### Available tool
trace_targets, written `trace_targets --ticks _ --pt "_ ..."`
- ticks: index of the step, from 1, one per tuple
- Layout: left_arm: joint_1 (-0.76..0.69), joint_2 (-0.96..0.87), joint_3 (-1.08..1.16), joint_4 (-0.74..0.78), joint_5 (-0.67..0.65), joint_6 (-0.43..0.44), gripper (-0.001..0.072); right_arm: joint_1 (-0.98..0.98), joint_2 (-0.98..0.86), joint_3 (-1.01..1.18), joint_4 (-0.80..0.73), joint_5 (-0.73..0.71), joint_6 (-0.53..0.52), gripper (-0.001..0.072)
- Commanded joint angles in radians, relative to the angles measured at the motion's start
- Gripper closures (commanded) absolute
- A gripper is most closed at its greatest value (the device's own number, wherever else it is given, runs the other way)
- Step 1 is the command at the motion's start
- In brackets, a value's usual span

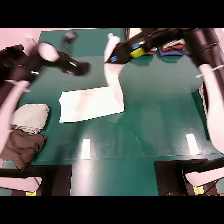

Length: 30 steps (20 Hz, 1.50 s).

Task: Fold the shirts.

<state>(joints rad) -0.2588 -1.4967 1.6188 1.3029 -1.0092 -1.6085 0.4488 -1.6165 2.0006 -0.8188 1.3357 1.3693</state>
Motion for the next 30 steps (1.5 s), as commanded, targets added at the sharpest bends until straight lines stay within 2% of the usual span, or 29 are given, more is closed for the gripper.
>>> trace_targets --ticks 1,2,3,4,5,7,8,9,12,17,18,20,23,27,30 --pt "0.172 0.229 0.002 0.144 -0.029 0.023 0.0683 0.16 -0.104 0.006 0.107 -0.179 -0.039 0.0695" --pt "0.211 0.28 0.002 0.155 -0.03 0.024 0.0683 0.214 -0.149 0.006 0.139 -0.26 -0.082 0.0694" --pt "0.248 0.325 0.002 0.158 -0.03 0.024 0.0683 0.261 -0.191 0.007 0.167 -0.337 -0.122 0.0663" --pt "0.275 0.358 0.002 0.158 -0.032 0.024 0.0683 0.299 -0.228 0.007 0.193 -0.406 -0.162 0.0465" --pt "0.297 0.386 0.002 0.158 -0.035 0.025 0.0683 0.327 -0.257 0.007 0.189 -0.457 -0.176 0.0362" --pt "0.312 0.42 0.001 0.161 -0.05 0.047 0.0683 0.324 -0.27 0.006 0.185 -0.464 -0.174 0.0368" --pt "0.311 0.428 0.002 0.161 -0.061 0.057 0.0683 0.3 -0.262 0.006 0.172 -0.431 -0.173 0.0373" --pt "0.311 0.429 0.002 0.154 -0.071 0.069 0.0683 0.27 -0.248 0.006 0.145 -0.386 -0.172 0.0408" --pt "0.284 0.429 -0.002 0.148 -0.076 0.072 0.0684 0.15 -0.186 -0.031 0.0 -0.253 -0.141 0.041" --pt "0.172 0.426 -0.005 0.148 -0.071 0.072 0.0683 -0.094 -0.041 -0.362 -0.092 -0.166 -0.084 0.0407" --pt "0.148 0.42 -0.005 0.148 -0.069 0.072 0.0683 -0.138 -0.029 -0.433 -0.09 -0.162 -0.084 0.0373" --pt "0.113 0.404 -0.006 0.138 -0.057 0.072 0.0683 -0.198 -0.032 -0.538 -0.089 -0.167 -0.083 0.0169" --pt "0.095 0.371 -0.006 0.101 -0.046 0.072 0.0683 -0.213 -0.077 -0.618 -0.064 -0.189 -0.084 0.0155" --pt "0.095 0.339 -0.012 0.071 -0.047 0.073 0.0683 -0.181 -0.177 -0.64 0.146 -0.263 -0.089 0.0155" --pt "0.095 0.335 -0.012 0.069 -0.048 0.073 0.0683 -0.118 -0.272 -0.575 0.22 -0.28 -0.101 0.0155"
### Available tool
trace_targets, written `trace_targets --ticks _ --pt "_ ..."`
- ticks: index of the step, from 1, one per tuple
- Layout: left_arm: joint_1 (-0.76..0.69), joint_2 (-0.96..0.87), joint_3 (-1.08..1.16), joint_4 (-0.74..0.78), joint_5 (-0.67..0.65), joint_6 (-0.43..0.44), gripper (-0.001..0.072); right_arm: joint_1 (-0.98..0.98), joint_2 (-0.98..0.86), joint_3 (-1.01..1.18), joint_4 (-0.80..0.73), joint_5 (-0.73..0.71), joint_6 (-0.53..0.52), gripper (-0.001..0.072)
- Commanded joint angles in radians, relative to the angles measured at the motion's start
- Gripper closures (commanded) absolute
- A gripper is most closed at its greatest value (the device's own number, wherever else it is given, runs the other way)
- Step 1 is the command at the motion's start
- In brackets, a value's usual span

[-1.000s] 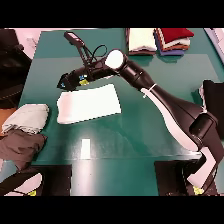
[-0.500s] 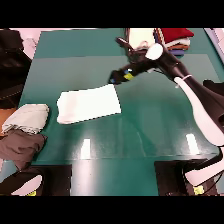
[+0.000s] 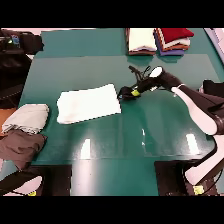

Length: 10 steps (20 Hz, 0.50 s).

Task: Fold the shirts.

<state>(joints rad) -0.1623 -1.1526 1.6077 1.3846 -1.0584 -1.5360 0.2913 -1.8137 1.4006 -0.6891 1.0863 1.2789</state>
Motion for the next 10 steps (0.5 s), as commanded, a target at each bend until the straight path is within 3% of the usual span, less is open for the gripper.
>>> trace_targets --ticks 1,3,4,5,6,10 --pt "-0.002 -0.01 -0.001 -0.013 0.0 0.0 0.0683 0.064 -0.105 0.062 0.104 -0.037 -0.012 0.0159" --pt "-0.002 -0.01 -0.001 -0.021 -0.002 0.0 0.0683 0.105 -0.151 0.137 0.104 -0.064 -0.012 0.0189" --pt "-0.001 -0.01 -0.001 -0.033 -0.002 0.0 0.0683 0.124 -0.171 0.178 0.102 -0.081 -0.013 0.0387" --pt "-0.002 -0.01 -0.001 -0.061 -0.002 0.001 0.0683 0.138 -0.186 0.218 0.086 -0.089 -0.013 0.0631" --pt "-0.005 -0.01 -0.001 -0.091 0.0 0.009 0.0684 0.145 -0.196 0.252 0.084 -0.092 -0.018 0.0695" --pt "-0.111 -0.01 -0.001 -0.089 0.003 0.027 0.0684 0.105 -0.153 0.336 0.002 -0.069 -0.023 0.0696"
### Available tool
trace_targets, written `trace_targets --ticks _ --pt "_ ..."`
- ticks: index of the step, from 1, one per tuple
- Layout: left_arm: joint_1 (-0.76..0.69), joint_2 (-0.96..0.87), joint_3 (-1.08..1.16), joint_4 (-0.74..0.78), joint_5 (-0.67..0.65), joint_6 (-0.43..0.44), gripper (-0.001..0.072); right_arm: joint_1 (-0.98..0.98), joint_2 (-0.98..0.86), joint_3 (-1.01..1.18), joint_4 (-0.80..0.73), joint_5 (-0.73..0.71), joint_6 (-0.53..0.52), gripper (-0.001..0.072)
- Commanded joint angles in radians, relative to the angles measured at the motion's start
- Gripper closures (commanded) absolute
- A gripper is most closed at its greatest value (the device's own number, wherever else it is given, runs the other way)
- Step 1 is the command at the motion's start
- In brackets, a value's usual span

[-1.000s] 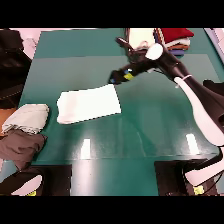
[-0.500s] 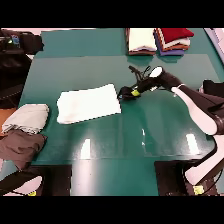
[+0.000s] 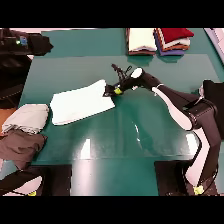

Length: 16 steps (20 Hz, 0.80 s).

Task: Fold the shirts.

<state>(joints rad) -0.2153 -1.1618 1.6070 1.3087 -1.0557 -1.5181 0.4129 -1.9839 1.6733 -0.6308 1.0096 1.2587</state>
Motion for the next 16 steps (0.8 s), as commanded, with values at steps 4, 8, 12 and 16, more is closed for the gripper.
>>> trace_targets --ticks 4,8,12,16 --pt "-0.179 0.0 0.0 -0.01 0.002 0.009 0.0684 -0.186 0.182 0.067 -0.268 0.111 -0.002 0.0696" --pt "-0.241 0.0 0.0 -0.011 0.017 0.005 0.0684 -0.447 0.34 0.066 -0.443 0.224 0.035 0.0696" --pt "-0.252 0.0 0.0 -0.02 0.019 -0.024 0.0684 -0.767 0.453 0.066 -0.443 0.252 0.036 0.0696" --pt "-0.252 0.0 0.0 -0.023 0.038 -0.075 0.0684 -1.065 0.5 0.066 -0.424 0.174 0.085 0.0696"
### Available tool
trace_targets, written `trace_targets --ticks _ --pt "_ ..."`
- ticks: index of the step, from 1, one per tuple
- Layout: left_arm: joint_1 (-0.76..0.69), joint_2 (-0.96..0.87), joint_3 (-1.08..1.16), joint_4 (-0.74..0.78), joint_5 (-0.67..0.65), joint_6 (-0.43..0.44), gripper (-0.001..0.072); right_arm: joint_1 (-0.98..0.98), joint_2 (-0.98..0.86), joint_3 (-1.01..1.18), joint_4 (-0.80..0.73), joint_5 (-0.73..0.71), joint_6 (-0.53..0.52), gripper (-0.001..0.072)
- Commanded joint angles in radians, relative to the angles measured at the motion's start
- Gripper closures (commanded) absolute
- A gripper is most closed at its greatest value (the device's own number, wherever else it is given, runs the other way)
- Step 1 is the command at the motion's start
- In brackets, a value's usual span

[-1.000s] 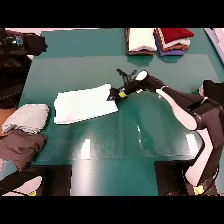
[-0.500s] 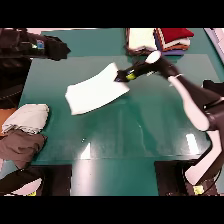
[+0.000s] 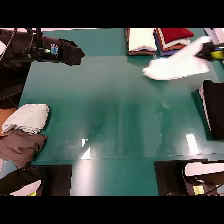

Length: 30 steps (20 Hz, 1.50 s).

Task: Fold the shirts.

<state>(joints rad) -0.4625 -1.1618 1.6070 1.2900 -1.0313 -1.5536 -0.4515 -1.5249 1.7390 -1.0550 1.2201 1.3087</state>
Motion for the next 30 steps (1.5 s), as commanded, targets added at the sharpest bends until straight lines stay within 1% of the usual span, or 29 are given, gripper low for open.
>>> trace_targets --ticks 1,3,5,8,11,14,17,19,21,23,25,26,30 --pt "-0.005 0.0 0.0 -0.004 0.022 -0.047 0.0684 -0.263 0.037 0.0 0.026 -0.044 0.035 0.0696" --pt "-0.005 -0.001 0.0 -0.005 0.038 -0.048 0.0684 -0.352 0.018 0.001 0.077 -0.038 0.035 0.0696" --pt "-0.005 0.0 0.0 -0.005 0.05 -0.066 0.0684 -0.396 0.001 0.001 0.1 -0.031 0.034 0.0696" --pt "-0.005 0.0 0.0 -0.005 0.05 -0.066 0.0684 -0.406 0.0 0.013 0.124 -0.043 0.034 0.0696" --pt "-0.005 0.0 0.0 -0.005 0.049 -0.065 0.0684 -0.389 0.0 0.102 0.122 -0.029 0.034 0.0696" --pt "-0.005 -0.001 0.0 -0.004 0.042 -0.062 0.0684 -0.379 0.0 0.229 0.115 0.034 0.034 0.0696" --pt "-0.005 0.0 0.0 -0.004 0.028 -0.061 0.0684 -0.4 0.006 0.294 0.109 0.108 0.034 0.0696" --pt "-0.005 -0.001 0.0 -0.004 0.011 -0.059 0.0684 -0.427 0.042 0.251 0.102 0.122 0.033 0.0696" --pt "-0.005 0.0 0.0 -0.004 -0.002 -0.035 0.0683 -0.454 0.1 0.171 0.008 0.127 0.032 0.0696" --pt "-0.005 0.0 0.0 -0.004 -0.008 -0.034 0.0683 -0.487 0.156 0.078 -0.071 0.132 0.029 0.0696" --pt "-0.005 0.0 0.0 -0.004 -0.01 -0.024 0.0683 -0.531 0.209 -0.024 -0.102 0.15 -0.003 0.0696" --pt "-0.005 0.0 0.0 -0.004 -0.01 -0.01 0.0683 -0.554 0.236 -0.079 -0.119 0.156 -0.009 0.0696" --pt "-0.005 0.0 0.0 -0.004 -0.01 -0.008 0.0683 -0.63 0.333 -0.281 -0.205 0.164 -0.02 0.0696"
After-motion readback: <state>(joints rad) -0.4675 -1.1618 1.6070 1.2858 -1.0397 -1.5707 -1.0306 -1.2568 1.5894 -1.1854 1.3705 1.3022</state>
